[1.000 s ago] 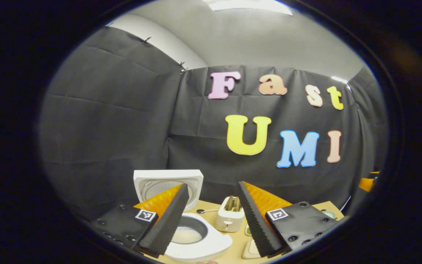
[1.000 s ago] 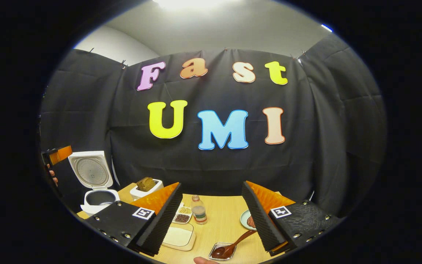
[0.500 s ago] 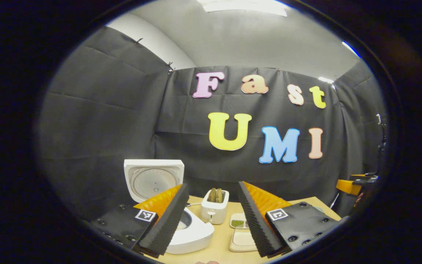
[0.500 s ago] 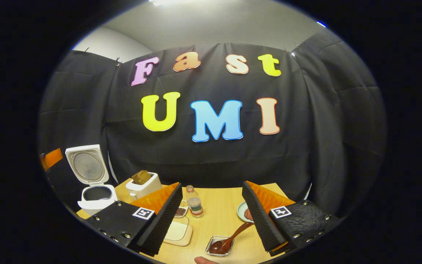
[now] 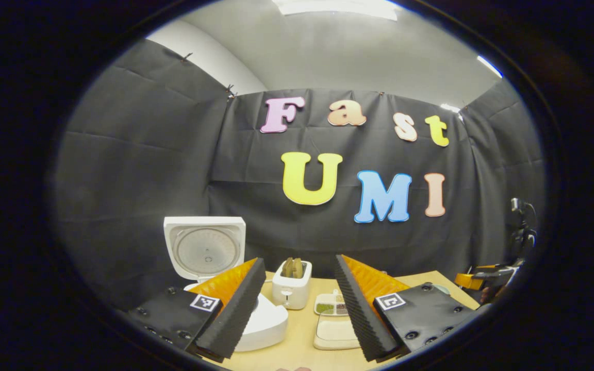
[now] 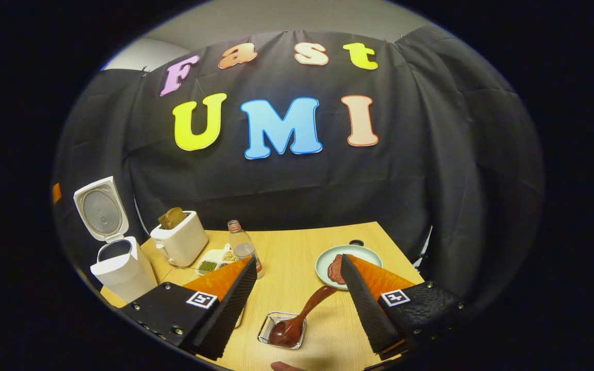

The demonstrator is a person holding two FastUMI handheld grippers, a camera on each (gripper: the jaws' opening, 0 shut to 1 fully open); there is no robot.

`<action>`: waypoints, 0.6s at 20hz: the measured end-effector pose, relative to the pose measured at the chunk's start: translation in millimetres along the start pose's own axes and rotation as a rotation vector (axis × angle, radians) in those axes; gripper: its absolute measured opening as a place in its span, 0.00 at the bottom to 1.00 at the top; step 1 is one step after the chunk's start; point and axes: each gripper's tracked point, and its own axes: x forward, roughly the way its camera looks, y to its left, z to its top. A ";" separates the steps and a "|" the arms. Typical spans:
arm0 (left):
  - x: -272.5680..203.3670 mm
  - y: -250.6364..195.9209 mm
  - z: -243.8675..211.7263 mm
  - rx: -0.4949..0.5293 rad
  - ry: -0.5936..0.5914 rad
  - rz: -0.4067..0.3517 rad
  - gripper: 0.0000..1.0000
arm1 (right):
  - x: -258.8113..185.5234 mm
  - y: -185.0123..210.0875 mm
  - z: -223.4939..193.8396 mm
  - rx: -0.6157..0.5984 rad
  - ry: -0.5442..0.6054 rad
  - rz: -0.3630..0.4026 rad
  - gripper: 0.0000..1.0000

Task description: Close the left gripper, press the button to open the rice cooker; take a wooden spoon from the chopstick holder with the right hand, scoop a spoonful of rice and pour it into the rice cooker, then put the wooden spoon back into the chopstick holder.

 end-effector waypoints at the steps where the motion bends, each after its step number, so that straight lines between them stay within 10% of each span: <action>1: -0.3 -2.3 -2.4 0.002 0.008 0.002 0.94 | 6.3 -5.3 -9.1 0.007 0.016 -0.004 0.99; 12: 19.4 -27.9 -20.1 0.023 0.054 0.024 0.94 | 88.5 -33.7 -102.3 0.161 0.226 0.000 0.99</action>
